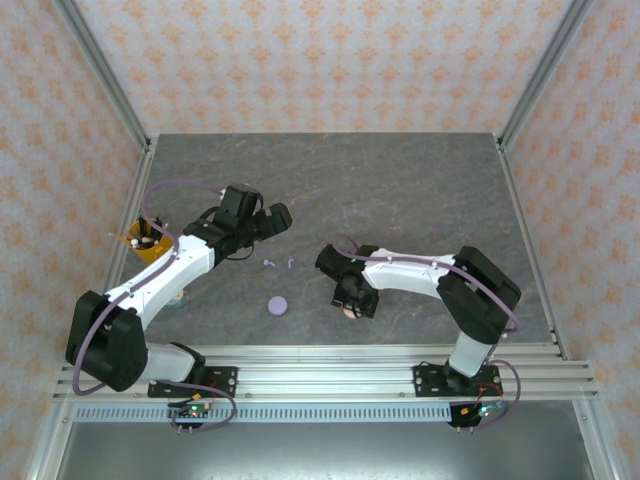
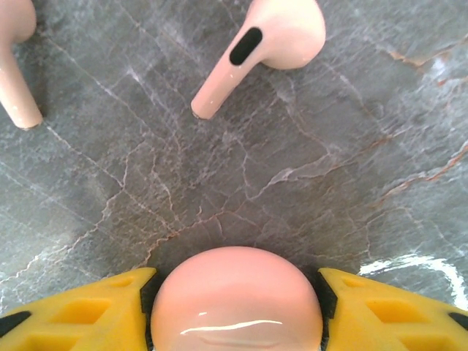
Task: Insert the wireless bluetooth earbuds into the charging case
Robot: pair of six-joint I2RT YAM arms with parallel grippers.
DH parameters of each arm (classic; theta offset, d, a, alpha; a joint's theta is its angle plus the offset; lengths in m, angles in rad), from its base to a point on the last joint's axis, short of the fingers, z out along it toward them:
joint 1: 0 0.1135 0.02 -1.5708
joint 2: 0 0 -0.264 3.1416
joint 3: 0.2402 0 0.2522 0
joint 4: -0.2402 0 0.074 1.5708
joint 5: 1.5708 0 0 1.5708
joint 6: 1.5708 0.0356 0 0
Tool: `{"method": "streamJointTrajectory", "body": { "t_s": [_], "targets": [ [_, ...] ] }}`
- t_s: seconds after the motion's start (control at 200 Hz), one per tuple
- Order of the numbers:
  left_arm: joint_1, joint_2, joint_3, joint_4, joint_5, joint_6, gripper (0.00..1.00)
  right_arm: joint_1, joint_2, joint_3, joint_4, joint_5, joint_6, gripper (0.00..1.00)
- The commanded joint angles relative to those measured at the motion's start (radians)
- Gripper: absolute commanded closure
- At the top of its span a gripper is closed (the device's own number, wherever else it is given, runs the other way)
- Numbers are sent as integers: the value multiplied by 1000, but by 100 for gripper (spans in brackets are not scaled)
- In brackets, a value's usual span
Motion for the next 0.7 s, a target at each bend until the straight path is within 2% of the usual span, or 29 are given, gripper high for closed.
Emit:
{"method": "streamJointTrajectory", "body": {
  "t_s": [0.0, 0.295, 0.696],
  "targets": [
    [-11, -7, 15, -19, -3, -14, 0, -1, 1, -39, 30, -8, 10, 45],
    [-13, -4, -5, 9, -2, -15, 0, -1, -29, -28, 38, -13, 14, 52],
    [-13, 8, -18, 38, 11, -12, 0, -7, -99, 39, 14, 2, 20, 53]
  ]
}}
